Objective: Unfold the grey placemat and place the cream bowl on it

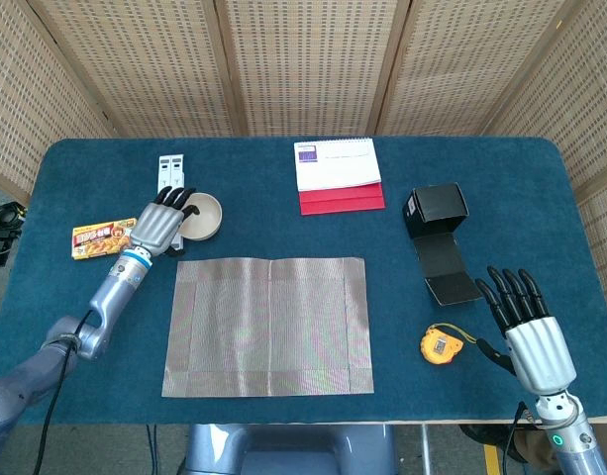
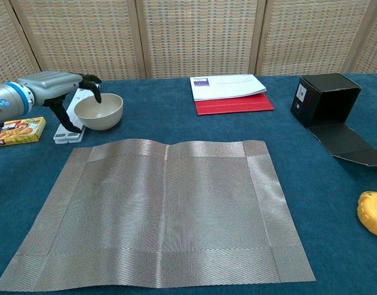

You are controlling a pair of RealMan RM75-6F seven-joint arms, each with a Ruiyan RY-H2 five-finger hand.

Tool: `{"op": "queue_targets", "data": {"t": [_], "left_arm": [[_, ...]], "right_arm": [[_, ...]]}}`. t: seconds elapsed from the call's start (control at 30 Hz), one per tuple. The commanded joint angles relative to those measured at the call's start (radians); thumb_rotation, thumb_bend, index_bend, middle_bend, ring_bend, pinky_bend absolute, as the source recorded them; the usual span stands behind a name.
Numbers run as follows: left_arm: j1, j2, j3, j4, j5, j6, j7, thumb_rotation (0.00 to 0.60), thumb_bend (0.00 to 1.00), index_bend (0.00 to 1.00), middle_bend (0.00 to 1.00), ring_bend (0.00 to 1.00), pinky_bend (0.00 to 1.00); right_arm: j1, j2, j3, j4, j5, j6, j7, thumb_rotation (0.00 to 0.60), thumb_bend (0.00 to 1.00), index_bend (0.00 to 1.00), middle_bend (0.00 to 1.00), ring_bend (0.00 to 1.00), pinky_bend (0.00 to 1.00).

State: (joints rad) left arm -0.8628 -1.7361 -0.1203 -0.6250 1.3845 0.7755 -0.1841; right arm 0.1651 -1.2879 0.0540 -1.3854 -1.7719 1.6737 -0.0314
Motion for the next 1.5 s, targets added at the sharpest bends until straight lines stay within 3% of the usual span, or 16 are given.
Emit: {"op": "queue_targets", "data": {"t": [0.03, 0.2, 0.33, 0.43, 0.63, 0.8, 0.97, 1.13, 1.3, 1.5], "left_arm": [[-0.039, -0.069, -0.013, 0.092, -0.016, -0.059, -0.035, 0.6, 0.08, 0.43, 0.0, 0.0, 0.0], [-0.057, -0.12, -0.017, 0.183, -0.021, -0.093, -0.056, 0.6, 0.35, 0.58, 0.0, 0.0, 0.0], [-0.063, -0.134, -0.019, 0.214, -0.02, -0.1, -0.077, 0.6, 0.5, 0.65, 0.0, 0.0, 0.0], [-0.063, -0.133, -0.015, 0.221, -0.011, -0.085, -0.089, 0.6, 0.56, 0.67, 0.0, 0.0, 0.0], [-0.054, -0.094, -0.001, 0.156, 0.031, 0.017, -0.128, 0.6, 0.56, 0.71, 0.0, 0.0, 0.0], [-0.046, -0.014, 0.037, -0.015, 0.107, 0.139, -0.145, 0.6, 0.56, 0.71, 0.0, 0.0, 0.0], [-0.043, 0.088, 0.088, -0.265, 0.197, 0.221, -0.119, 0.6, 0.56, 0.71, 0.0, 0.0, 0.0], [-0.034, 0.166, 0.145, -0.515, 0.282, 0.269, -0.005, 0.6, 0.56, 0.71, 0.0, 0.0, 0.0], [-0.019, 0.222, 0.184, -0.677, 0.303, 0.25, 0.11, 0.6, 0.56, 0.71, 0.0, 0.0, 0.0], [0.009, 0.27, 0.219, -0.787, 0.285, 0.207, 0.216, 0.6, 0.56, 0.71, 0.0, 0.0, 0.0]], "right_arm": [[0.002, -0.002, 0.002, 0.004, 0.006, -0.006, 0.001, 0.6, 0.0, 0.0, 0.0, 0.0, 0.0], [0.007, -0.005, 0.005, 0.01, 0.02, -0.017, 0.009, 0.6, 0.0, 0.0, 0.0, 0.0, 0.0], [0.007, -0.004, 0.005, 0.012, 0.021, -0.016, 0.012, 0.6, 0.0, 0.0, 0.0, 0.0, 0.0], [0.007, -0.005, 0.004, 0.012, 0.02, -0.014, 0.013, 0.6, 0.0, 0.0, 0.0, 0.0, 0.0], [0.007, -0.004, 0.001, 0.009, 0.015, -0.009, 0.013, 0.6, 0.0, 0.0, 0.0, 0.0, 0.0], [0.006, -0.001, -0.002, 0.003, 0.009, -0.003, 0.012, 0.6, 0.0, 0.0, 0.0, 0.0, 0.0], [0.002, 0.003, -0.003, -0.003, 0.006, 0.007, 0.012, 0.6, 0.0, 0.0, 0.0, 0.0, 0.0], [-0.003, 0.01, -0.006, -0.01, -0.004, 0.021, 0.013, 0.6, 0.0, 0.0, 0.0, 0.0, 0.0], [-0.008, 0.015, -0.006, -0.017, -0.009, 0.033, 0.013, 0.6, 0.0, 0.0, 0.0, 0.0, 0.0], [-0.01, 0.02, -0.004, -0.02, -0.008, 0.038, 0.017, 0.6, 0.0, 0.01, 0.0, 0.0, 0.0]]}}
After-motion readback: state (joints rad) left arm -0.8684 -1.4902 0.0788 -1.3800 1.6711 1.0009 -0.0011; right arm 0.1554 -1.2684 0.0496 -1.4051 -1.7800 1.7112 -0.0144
